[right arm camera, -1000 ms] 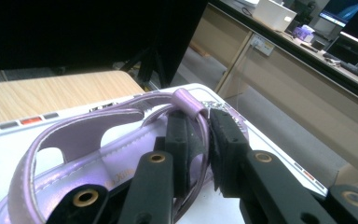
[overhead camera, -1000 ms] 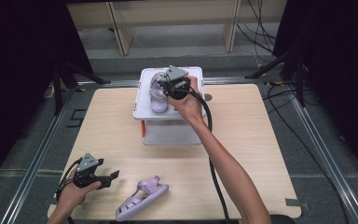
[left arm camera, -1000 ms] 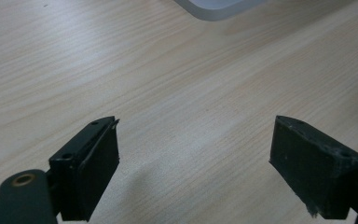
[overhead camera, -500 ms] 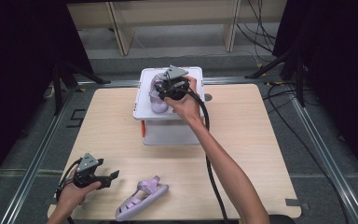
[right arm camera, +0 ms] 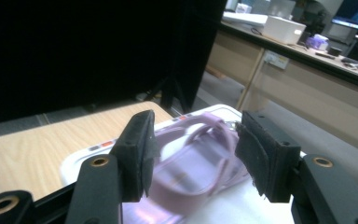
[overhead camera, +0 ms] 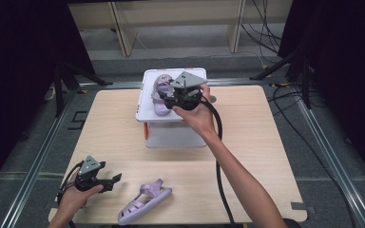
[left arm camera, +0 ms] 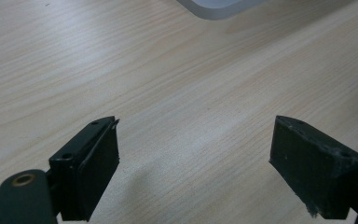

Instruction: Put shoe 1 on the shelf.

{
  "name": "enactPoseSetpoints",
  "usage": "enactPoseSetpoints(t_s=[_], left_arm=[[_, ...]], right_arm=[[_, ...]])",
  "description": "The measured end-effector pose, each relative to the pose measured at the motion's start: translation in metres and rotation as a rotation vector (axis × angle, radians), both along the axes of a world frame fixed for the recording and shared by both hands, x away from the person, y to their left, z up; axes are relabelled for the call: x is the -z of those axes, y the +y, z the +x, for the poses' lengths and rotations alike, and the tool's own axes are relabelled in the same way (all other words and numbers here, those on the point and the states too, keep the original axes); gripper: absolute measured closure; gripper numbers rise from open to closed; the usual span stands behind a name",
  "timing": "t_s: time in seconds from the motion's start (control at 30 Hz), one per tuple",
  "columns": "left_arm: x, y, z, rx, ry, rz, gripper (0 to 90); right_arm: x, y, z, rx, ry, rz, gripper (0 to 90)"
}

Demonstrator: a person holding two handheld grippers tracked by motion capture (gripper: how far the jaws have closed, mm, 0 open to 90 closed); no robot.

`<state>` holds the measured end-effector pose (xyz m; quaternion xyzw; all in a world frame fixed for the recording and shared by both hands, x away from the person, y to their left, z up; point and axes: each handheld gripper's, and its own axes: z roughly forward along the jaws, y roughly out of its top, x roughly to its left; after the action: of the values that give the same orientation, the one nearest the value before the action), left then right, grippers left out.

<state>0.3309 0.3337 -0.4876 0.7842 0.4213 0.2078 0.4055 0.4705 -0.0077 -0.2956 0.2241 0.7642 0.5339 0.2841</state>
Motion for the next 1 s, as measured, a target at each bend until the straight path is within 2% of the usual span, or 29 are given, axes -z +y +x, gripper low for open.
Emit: enactPoseSetpoints(t_s=[0.1,0.13,0.17,0.2,0.23,0.27,0.3,0.37,0.4,0.5,0.53,0.6,0.7,0.77,0.8,0.83,0.87,0.9,0.93,0.97,1.0], left_arm=[[0.000,0.000,0.000,-0.007,0.003,0.004,14.9],[0.000,0.002,0.001,0.003,0.003,0.027,14.9],[0.000,0.002,0.001,0.006,0.000,0.035,14.9],[0.000,0.001,0.001,0.011,-0.009,0.021,14.9],[0.000,0.000,0.000,-0.005,0.002,0.004,14.9],[0.000,0.000,0.000,0.001,0.000,0.009,14.9],[0.000,0.002,0.002,0.012,-0.005,0.037,14.9],[0.000,0.002,0.002,0.017,-0.008,0.041,14.9],[0.000,0.001,0.001,-0.003,0.005,0.022,14.9],[0.001,0.001,0.000,-0.005,0.005,0.013,14.9],[0.001,0.001,0.000,-0.007,0.007,0.012,14.9],[0.000,0.001,0.002,0.008,-0.008,0.022,14.9],[-0.001,0.002,0.001,0.002,0.000,0.029,15.0],[-0.002,0.003,0.000,0.009,-0.007,0.030,14.9],[-0.002,0.002,0.000,0.009,-0.013,0.004,14.9],[-0.002,0.001,0.000,-0.002,-0.005,0.002,14.9],[-0.002,0.003,0.002,0.020,-0.015,0.037,14.9],[-0.002,0.001,0.001,0.014,-0.014,0.011,15.0],[-0.002,0.000,-0.001,0.002,-0.001,0.004,15.0],[-0.002,0.000,0.000,0.008,-0.012,0.004,14.9],[-0.003,0.002,0.000,0.013,-0.009,0.034,14.9]], right_arm=[[0.002,-0.006,-0.011,-0.017,-0.005,0.017,46.4],[0.003,-0.008,-0.014,-0.026,-0.017,0.020,46.3],[0.005,-0.010,-0.020,-0.040,-0.006,0.032,46.2],[0.009,-0.014,-0.027,-0.051,-0.005,0.046,46.0],[0.009,-0.014,-0.027,-0.051,-0.005,0.046,46.0],[0.011,-0.016,-0.032,-0.052,-0.007,0.042,45.7],[0.013,-0.019,-0.035,-0.043,-0.034,0.027,45.6],[0.018,-0.023,-0.045,-0.042,0.000,0.056,45.1],[0.021,-0.026,-0.048,-0.057,-0.007,0.050,44.8],[0.029,-0.032,-0.058,-0.068,-0.008,0.062,44.7],[0.036,-0.035,-0.063,-0.086,0.013,0.091,44.7],[0.039,-0.037,-0.065,-0.084,0.024,0.079,44.7],[0.049,-0.038,-0.070,-0.093,0.042,0.084,43.9],[0.056,-0.041,-0.073,-0.094,0.050,0.055,43.8],[0.060,-0.042,-0.075,-0.102,0.064,0.068,43.8],[0.064,-0.043,-0.077,-0.092,0.065,0.061,43.8],[0.067,-0.044,-0.078,-0.104,0.084,0.056,43.8],[0.070,-0.045,-0.080,-0.101,0.087,0.052,43.8],[0.073,-0.045,-0.080,-0.116,0.092,0.068,43.8],[0.075,-0.047,-0.082,-0.111,0.097,0.052,43.8],[0.077,-0.047,-0.083,-0.111,0.113,0.055,43.8]])
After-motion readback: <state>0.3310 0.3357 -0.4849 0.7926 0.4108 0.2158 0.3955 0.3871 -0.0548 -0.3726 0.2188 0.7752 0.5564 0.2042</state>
